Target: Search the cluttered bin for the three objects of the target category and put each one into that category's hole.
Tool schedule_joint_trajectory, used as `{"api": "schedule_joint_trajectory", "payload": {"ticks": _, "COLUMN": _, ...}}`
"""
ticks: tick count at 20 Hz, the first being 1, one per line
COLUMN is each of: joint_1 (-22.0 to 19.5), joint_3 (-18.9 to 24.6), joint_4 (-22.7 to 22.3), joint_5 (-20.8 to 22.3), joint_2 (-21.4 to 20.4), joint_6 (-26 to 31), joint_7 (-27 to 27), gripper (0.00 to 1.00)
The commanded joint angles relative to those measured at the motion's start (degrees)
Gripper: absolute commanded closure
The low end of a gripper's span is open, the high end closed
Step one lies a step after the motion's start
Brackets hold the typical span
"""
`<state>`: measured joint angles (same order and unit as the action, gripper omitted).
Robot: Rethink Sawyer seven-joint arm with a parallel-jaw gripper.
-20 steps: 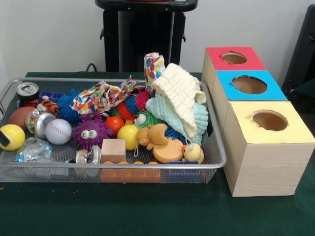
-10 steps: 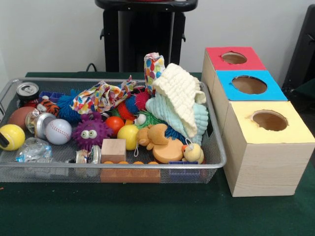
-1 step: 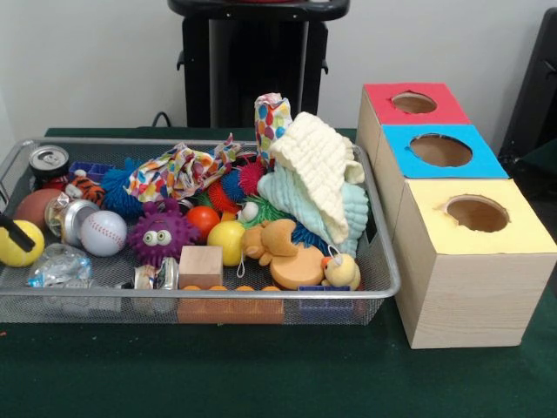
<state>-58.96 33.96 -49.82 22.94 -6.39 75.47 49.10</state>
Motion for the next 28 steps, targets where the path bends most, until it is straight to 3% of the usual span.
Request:
{"api": "schedule_joint_trajectory", "payload": {"ticks": 1, "joint_1": -1.3, "joint_3": -1.5, "joint_4": -10.5, "joint_5": -0.2, "joint_2": 1.0, "joint_6": -2.7, "joint_7": -3.9, "gripper": 0.00}}
{"api": "schedule_joint_trajectory", "payload": {"ticks": 7, "joint_1": -2.6, "joint_3": -1.0, "joint_4": -13.4, "joint_5": -0.6, "joint_2": 1.1, "joint_6": -4.6, "joint_7": -2.9, "gripper": 0.00}}
{"api": "schedule_joint_trajectory", "payload": {"ticks": 19, "joint_1": -1.8, "joint_3": -0.6, "joint_4": -9.7, "joint_5": -1.6, "joint_2": 3.7, "joint_6": -3.7, "joint_7": -4.3, "gripper": 0.00}}
{"api": "schedule_joint_trajectory", "payload": {"ticks": 28, "joint_1": -3.7, "joint_3": -1.7, "joint_4": -13.7, "joint_5": -1.4, "joint_2": 3.2, "joint_6": -5.5, "joint_7": -4.2, "gripper": 0.00}}
